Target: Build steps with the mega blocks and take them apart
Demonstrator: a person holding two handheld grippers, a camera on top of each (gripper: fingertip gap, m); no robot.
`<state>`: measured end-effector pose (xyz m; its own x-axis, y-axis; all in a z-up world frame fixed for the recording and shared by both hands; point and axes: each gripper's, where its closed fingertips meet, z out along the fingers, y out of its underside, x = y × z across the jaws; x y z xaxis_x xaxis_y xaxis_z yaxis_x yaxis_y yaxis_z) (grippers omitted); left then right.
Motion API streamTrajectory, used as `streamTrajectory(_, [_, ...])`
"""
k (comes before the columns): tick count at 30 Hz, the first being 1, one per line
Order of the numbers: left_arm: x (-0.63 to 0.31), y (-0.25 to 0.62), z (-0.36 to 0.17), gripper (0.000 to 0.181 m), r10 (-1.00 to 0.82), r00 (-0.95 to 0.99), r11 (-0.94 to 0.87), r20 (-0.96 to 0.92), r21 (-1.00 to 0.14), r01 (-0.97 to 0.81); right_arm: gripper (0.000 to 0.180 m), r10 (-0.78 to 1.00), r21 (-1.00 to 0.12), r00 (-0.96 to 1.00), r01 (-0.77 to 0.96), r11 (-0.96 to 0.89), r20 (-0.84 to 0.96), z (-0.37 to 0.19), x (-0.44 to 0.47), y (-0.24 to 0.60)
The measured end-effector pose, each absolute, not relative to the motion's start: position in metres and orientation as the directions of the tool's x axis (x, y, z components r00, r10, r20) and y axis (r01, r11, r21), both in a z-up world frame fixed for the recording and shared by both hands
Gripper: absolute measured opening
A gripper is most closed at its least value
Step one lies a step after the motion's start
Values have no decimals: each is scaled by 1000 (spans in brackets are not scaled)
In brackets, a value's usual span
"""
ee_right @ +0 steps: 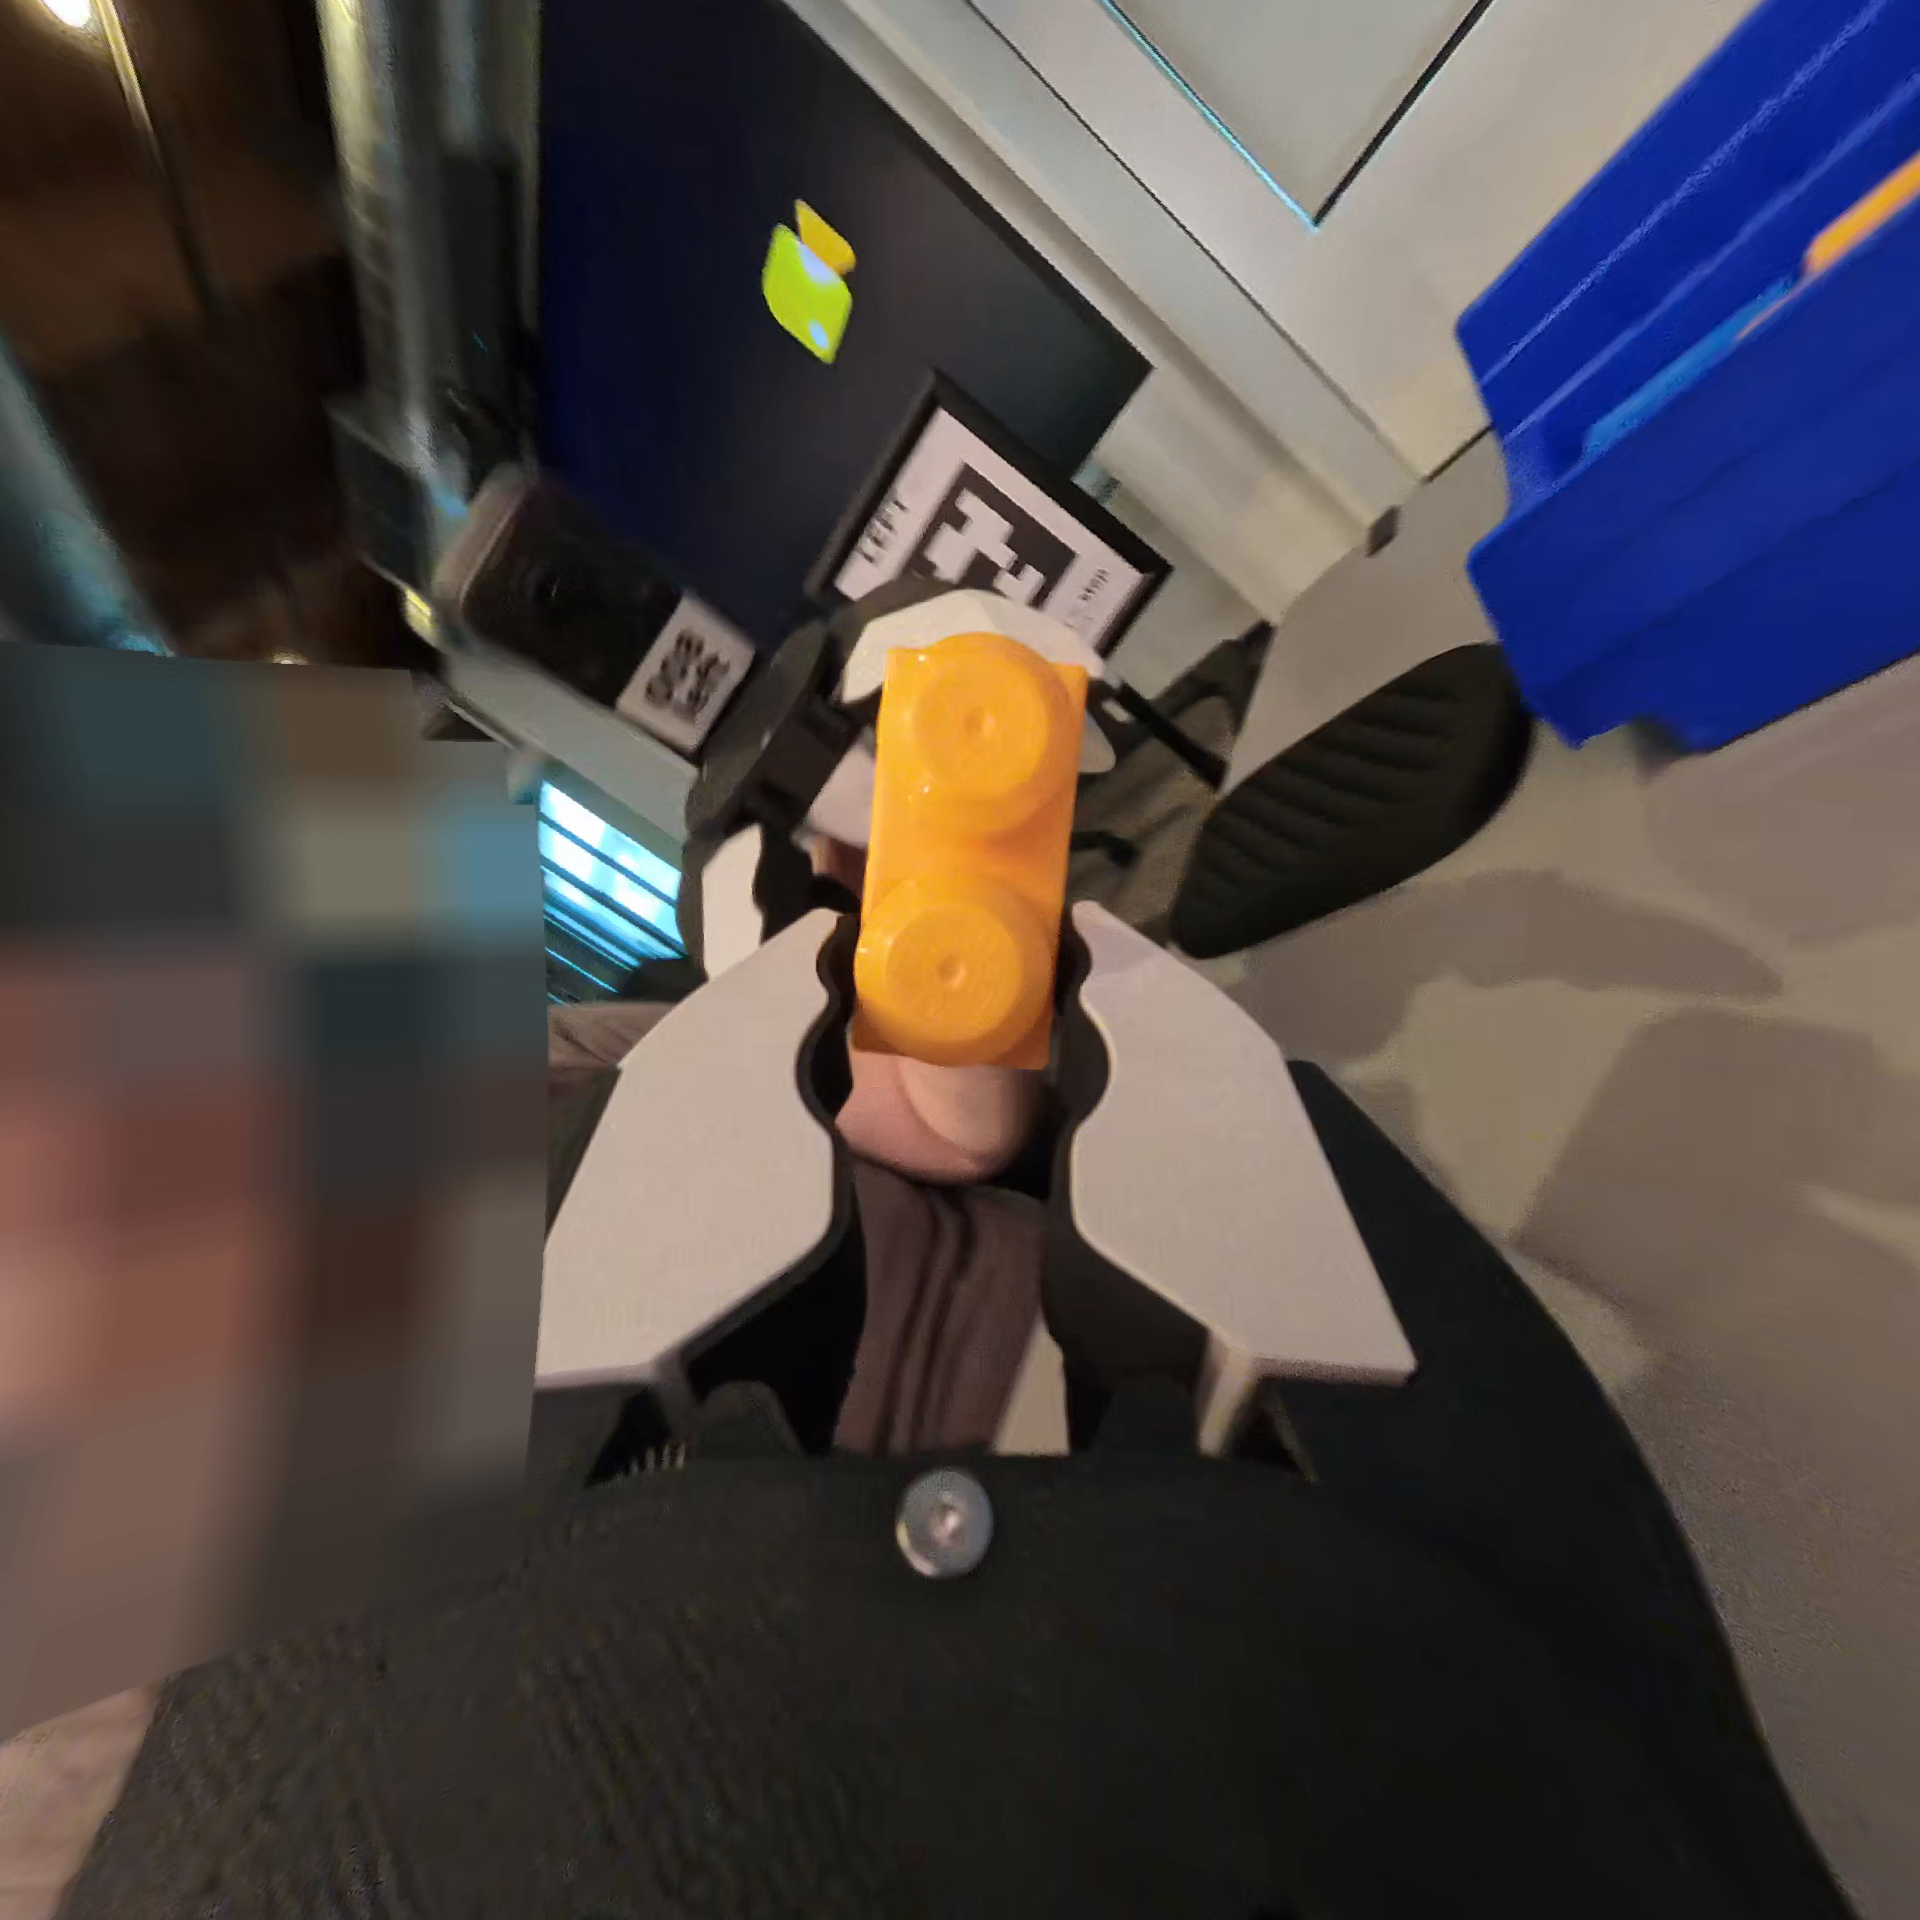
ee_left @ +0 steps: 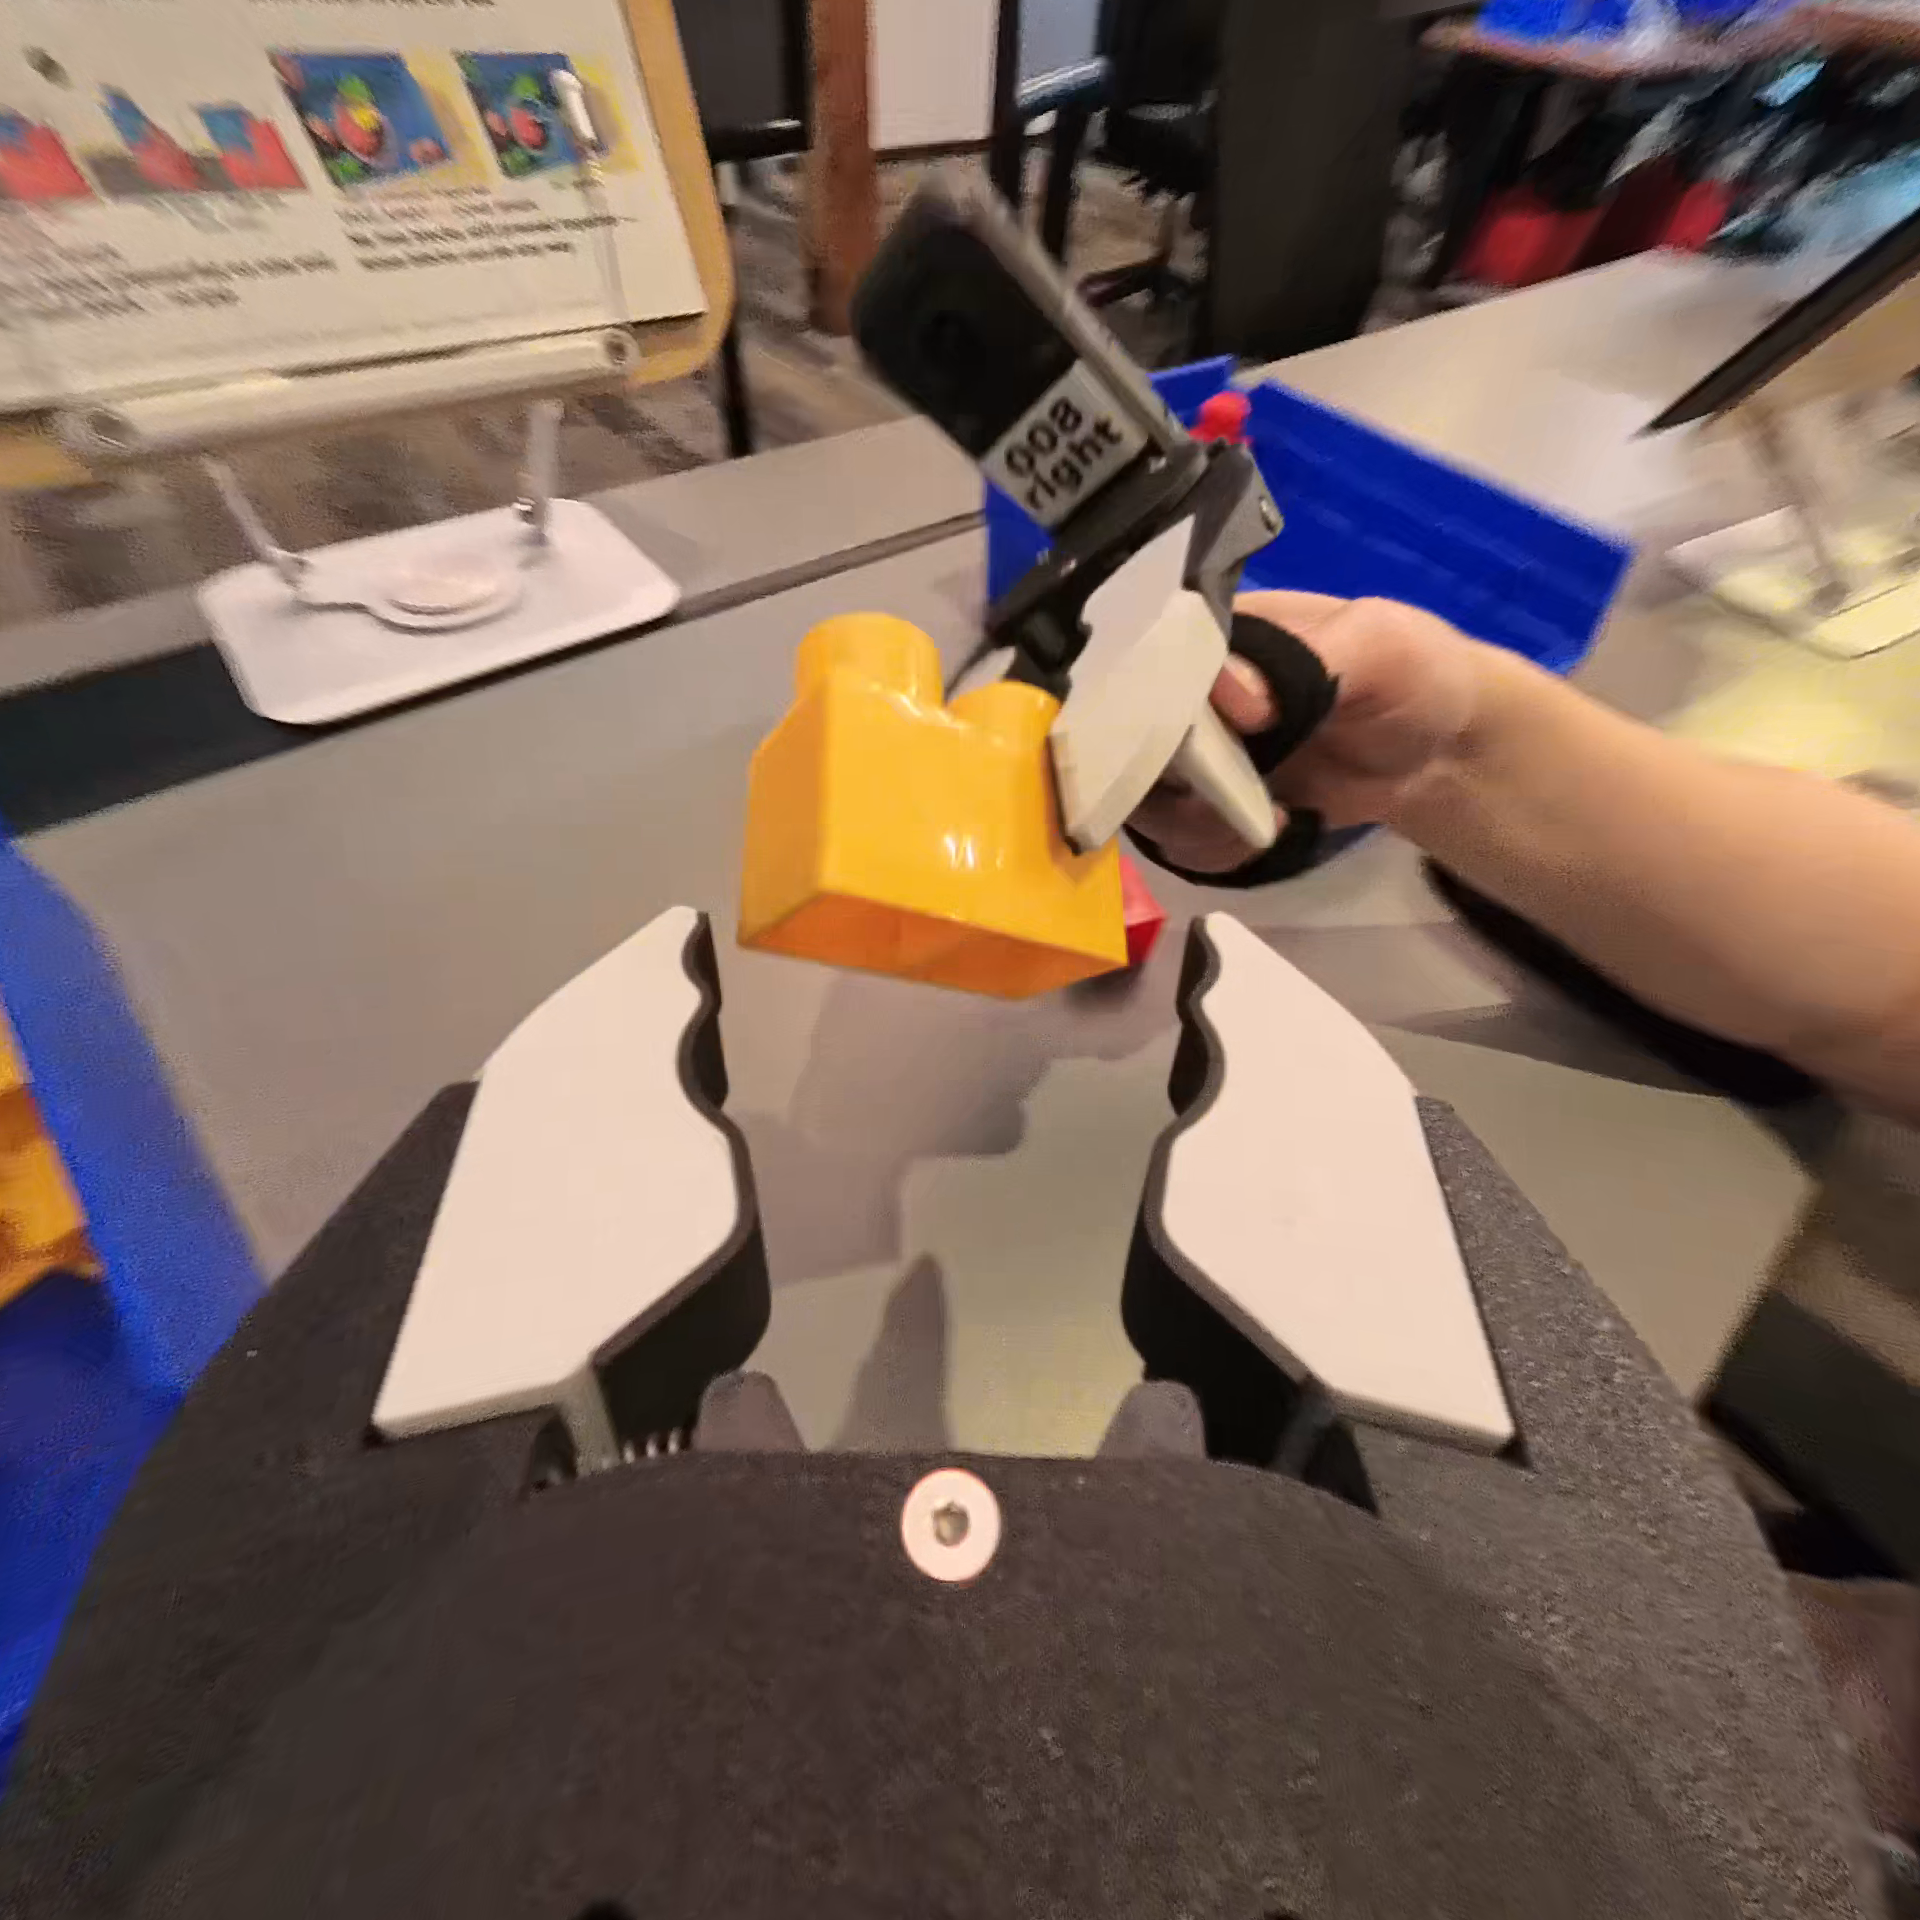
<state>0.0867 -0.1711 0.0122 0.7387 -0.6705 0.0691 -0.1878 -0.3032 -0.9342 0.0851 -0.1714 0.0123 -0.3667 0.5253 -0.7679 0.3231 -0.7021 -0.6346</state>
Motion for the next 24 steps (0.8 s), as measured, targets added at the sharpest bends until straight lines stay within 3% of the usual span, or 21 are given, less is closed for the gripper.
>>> streamTrajectory(2, [85,-176,16,76,-719,664,-357,203,-928,-103,37,696,-767,-326,331,-550,-640,14,93,-171])
streamTrajectory(4, [87,-184,20,52,-775,566,-379,281,-923,-61,37,830,-864,-308,362,-350,-465,14,101,-177])
streamTrajectory(7, [90,-193,27,53,-837,489,-305,247,-952,-41,38,909,-921,-335,374,-113,-248,20,108,-192])
streamTrajectory(13, [112,-212,13,53,-901,404,-243,156,-954,-174,38,927,-905,-367,415,94,-71,19,118,-208])
streamTrajectory(24, [135,-217,-13,49,-922,375,-226,100,-924,-308,38,926,-845,-378,494,206,4,11,117,-225])
